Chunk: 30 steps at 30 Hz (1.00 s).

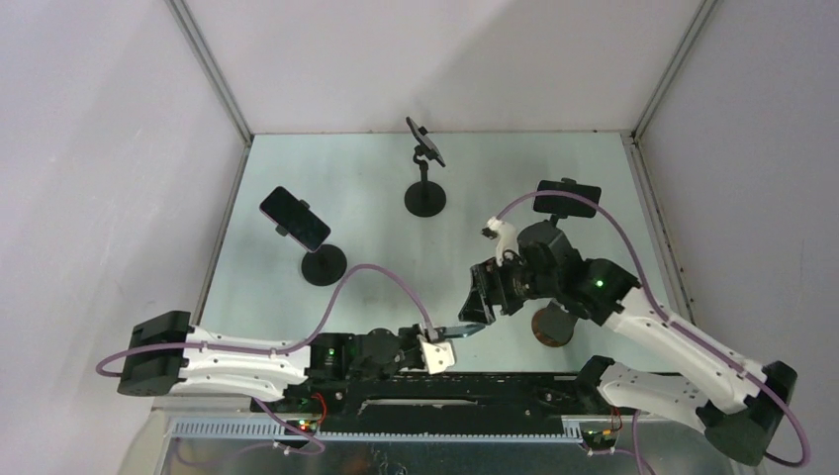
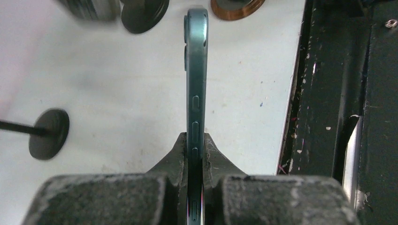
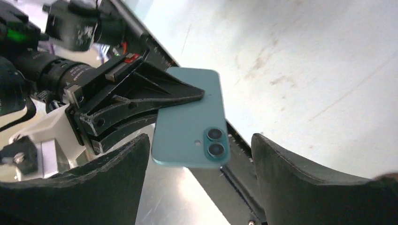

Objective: Remove the phone from the phone stand
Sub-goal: Adjust the phone at the center of the board.

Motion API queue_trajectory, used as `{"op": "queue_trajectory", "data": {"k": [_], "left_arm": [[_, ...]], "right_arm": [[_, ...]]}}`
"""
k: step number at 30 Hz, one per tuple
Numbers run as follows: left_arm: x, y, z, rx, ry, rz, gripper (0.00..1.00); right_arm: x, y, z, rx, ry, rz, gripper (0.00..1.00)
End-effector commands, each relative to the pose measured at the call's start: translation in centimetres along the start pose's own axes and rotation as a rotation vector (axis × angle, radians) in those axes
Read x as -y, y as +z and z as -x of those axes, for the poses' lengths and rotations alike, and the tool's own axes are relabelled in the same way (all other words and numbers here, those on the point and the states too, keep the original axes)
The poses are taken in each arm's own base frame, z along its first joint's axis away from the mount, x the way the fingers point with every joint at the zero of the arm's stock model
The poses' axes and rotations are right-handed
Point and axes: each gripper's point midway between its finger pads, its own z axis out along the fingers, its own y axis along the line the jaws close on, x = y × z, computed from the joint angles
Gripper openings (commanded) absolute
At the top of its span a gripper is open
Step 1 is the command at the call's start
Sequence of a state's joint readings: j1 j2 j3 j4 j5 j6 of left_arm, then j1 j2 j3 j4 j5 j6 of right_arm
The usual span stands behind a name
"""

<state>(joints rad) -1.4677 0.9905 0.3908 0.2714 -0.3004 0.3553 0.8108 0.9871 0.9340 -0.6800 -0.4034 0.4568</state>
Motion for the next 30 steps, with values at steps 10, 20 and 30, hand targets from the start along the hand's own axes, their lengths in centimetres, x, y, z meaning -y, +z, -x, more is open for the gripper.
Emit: {"op": "queue_trajectory", "data": {"k": [10,20,30], "left_arm": [[-7.0,-2.2,-0.1,-0.002,-0.602,0.367,0.0],[-12.1,-1.8,-1.7,0.12,-1.056,0.386,0.0],[-11.6,4.0,-4.3,0.029,-1.274,0.267,0.06]], "right_arm": [[1.7,-5.6,4.9,0.384,0.009,-0.18,0.81],[3.0,-3.7,1.6,0.385,0.167,-0.169,0.79],[3.9,-2.5,-1.3,0.381,0.241,-0.215,0.78]]}}
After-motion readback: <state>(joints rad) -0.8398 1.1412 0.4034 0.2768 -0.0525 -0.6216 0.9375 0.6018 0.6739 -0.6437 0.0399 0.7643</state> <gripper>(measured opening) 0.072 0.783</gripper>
